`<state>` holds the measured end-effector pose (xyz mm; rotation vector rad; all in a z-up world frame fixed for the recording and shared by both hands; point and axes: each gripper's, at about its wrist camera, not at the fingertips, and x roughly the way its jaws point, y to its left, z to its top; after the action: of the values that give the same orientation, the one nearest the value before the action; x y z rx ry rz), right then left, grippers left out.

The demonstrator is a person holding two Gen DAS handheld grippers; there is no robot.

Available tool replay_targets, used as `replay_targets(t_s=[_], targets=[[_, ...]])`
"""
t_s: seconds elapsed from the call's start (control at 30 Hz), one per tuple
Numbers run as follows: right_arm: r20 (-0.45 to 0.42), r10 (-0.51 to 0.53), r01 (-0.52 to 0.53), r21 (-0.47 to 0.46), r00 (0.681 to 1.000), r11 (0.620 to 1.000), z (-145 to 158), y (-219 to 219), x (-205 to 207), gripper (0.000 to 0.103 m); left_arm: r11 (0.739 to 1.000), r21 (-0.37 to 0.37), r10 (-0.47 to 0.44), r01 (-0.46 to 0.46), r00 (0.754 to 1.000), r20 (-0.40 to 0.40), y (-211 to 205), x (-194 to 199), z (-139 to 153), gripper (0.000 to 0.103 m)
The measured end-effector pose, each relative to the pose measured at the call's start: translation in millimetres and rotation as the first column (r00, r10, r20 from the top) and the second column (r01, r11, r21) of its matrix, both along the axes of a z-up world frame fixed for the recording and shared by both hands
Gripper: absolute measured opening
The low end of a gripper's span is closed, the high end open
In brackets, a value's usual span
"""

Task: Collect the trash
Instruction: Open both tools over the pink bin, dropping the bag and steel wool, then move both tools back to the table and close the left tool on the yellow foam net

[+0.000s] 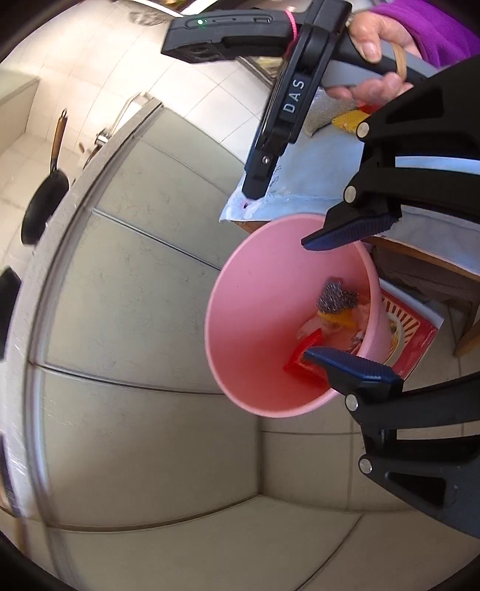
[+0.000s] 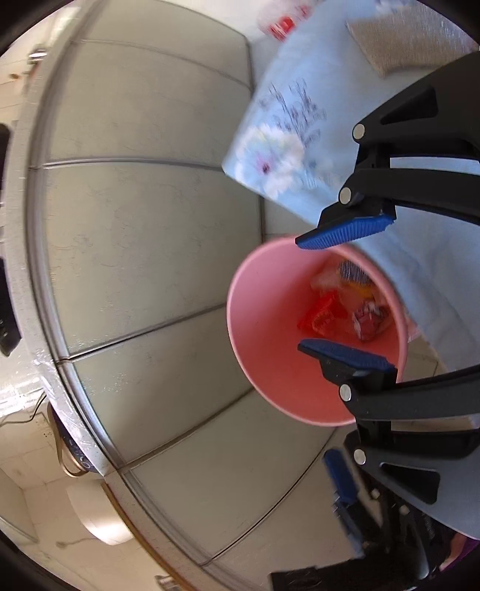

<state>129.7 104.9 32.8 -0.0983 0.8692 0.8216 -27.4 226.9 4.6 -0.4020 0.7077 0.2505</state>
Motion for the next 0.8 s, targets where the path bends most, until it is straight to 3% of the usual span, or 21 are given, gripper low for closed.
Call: replay_targets(t_s=[0.33,0.53,0.8], targets=[[0.089,-0.015,0.020,-0.052,0.996,0.998,12.3,-54.0,-54.3,0.051,0.999,0.029,-0.037,0.038,0.999,-0.016,-29.3,-0.3,7.4,0.048],[0.091,-0.093,0.098,-0.046,0.991,0.994,11.5,-96.0,-84.5,0.051,0.995,0.063,-0.081,0.083,0.996,-0.034,-56.8,-2.3,9.8,0.048],[0.103,-0.246,0.253,-0.064,0.964,0.965,5.7,-193.2,-124.6,0.051,0.975,0.083,-0.207,0.206,0.978,0.002,-94.3,-0.8,13.8,0.048]])
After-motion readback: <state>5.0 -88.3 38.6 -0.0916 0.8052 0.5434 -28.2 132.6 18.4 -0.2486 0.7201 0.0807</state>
